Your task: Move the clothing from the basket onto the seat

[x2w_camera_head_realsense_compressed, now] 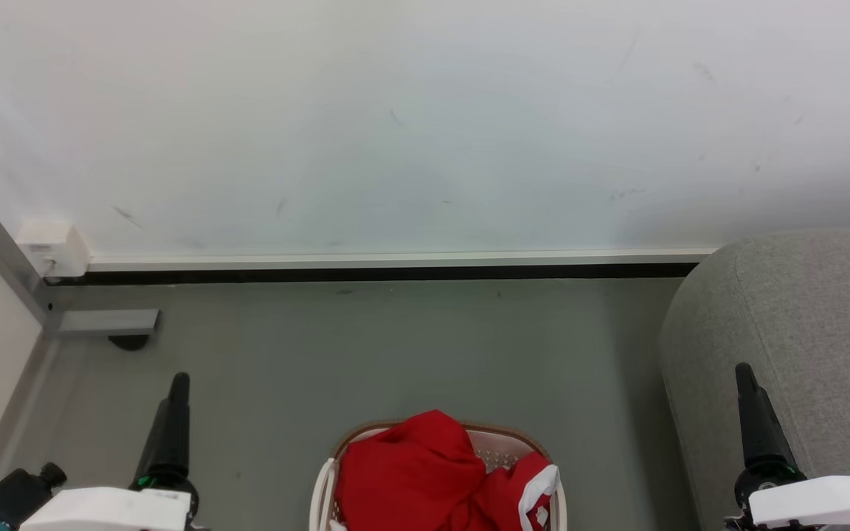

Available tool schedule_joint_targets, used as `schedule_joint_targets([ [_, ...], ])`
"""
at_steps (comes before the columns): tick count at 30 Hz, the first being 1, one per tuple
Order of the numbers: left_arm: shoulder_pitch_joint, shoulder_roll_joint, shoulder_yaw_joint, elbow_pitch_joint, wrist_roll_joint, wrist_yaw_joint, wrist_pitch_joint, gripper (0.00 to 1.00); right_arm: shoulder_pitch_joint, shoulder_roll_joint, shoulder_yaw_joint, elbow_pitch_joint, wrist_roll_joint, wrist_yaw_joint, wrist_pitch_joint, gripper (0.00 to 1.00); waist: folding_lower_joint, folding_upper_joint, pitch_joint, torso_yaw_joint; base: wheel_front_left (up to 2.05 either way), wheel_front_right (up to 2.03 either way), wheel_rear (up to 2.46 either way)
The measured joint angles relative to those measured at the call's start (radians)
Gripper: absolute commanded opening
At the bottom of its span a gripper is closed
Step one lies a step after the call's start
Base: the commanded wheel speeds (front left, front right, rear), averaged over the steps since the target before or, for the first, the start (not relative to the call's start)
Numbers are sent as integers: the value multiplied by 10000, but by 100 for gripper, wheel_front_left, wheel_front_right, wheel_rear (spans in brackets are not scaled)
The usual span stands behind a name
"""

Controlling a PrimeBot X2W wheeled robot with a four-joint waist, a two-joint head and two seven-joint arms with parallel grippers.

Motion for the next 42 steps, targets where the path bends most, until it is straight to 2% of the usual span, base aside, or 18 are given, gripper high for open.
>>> schedule_joint_targets([
  [9,31,167,-119,-94,2401,-2,-332,100,-46,-6,136,-169,-2188,0,-322,100,0,0,-7,-71,0,0,0],
  [19,105,316,-326,-10,4031,-4,-616,100,-50,-12,169,-4,-4443,0,-631,100,0,0,-5,-166,0,0,0],
  [42,106,433,-349,182,6477,-17,-1237,100,-134,-33,573,236,-6943,0,-1244,100,0,0,6,-380,0,0,0],
])
